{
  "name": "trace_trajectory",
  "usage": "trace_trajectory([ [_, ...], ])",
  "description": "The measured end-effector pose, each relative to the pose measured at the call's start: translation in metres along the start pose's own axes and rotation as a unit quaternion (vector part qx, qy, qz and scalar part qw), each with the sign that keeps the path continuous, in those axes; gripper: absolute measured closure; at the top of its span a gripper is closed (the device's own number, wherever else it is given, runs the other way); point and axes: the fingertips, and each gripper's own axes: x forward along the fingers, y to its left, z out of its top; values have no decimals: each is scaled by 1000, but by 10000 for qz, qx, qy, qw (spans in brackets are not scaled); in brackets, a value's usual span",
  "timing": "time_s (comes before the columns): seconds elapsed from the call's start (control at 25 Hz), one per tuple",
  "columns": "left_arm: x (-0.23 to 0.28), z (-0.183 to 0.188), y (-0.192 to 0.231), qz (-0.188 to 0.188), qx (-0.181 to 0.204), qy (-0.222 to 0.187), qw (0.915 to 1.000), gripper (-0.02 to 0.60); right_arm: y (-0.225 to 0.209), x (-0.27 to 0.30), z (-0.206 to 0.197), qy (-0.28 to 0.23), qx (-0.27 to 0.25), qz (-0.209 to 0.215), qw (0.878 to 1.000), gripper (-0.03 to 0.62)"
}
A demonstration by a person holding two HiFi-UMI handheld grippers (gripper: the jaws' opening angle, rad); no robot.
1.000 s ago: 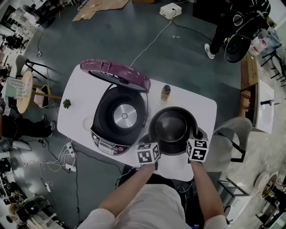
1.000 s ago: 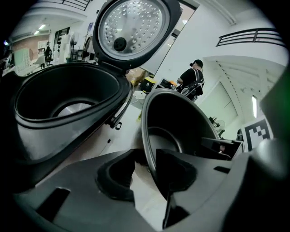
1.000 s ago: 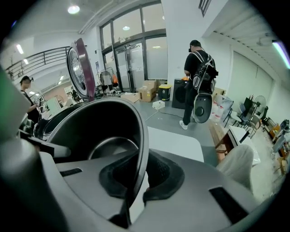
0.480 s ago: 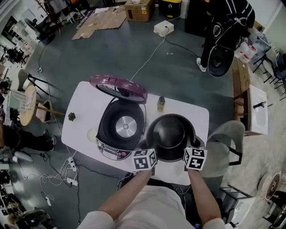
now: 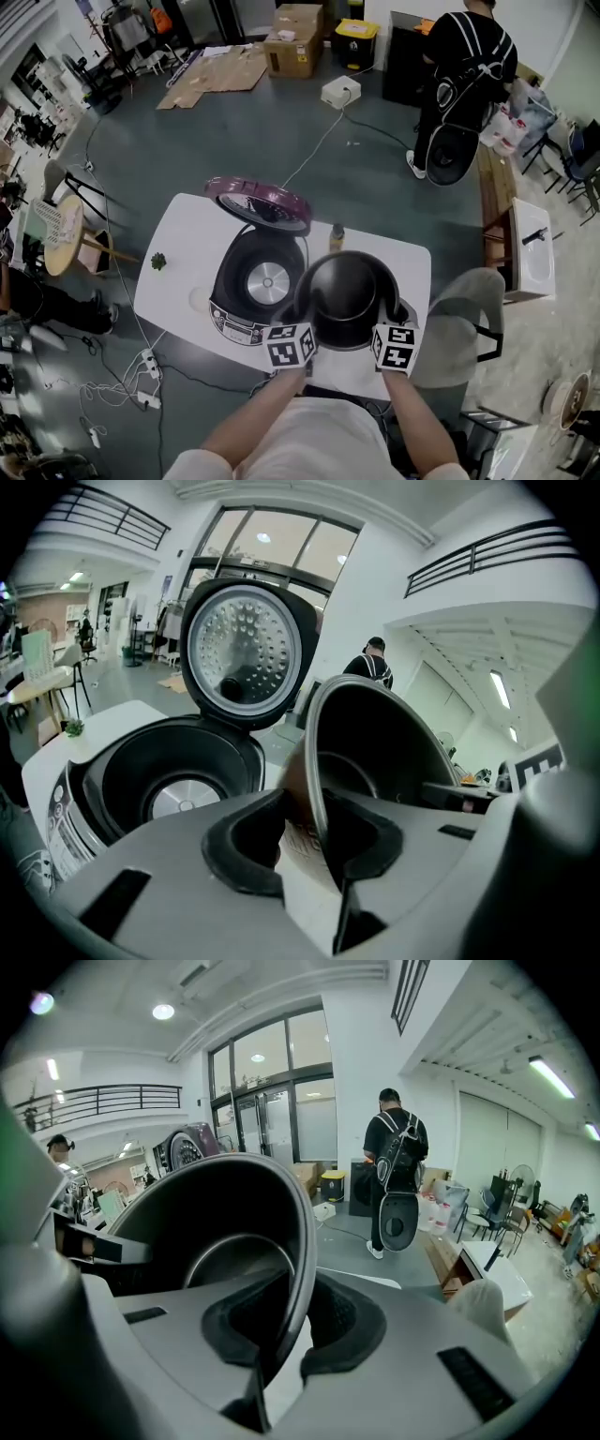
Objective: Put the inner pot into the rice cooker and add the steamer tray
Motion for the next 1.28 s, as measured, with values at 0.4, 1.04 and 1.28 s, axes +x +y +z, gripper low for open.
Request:
trace_trajectory([
  [0.4, -49, 23, 32, 280, 61, -312, 9991, 466, 53, -15, 18, -153, -169, 322, 9992, 516],
  [1.04, -95, 49, 111, 461, 72, -602, 9971, 471, 146, -11, 43, -289, -217, 610, 9975, 513],
  [1.28, -98, 50, 149, 559, 273, -464, 9970, 483, 180, -4, 44, -277, -235, 529, 9979, 511],
])
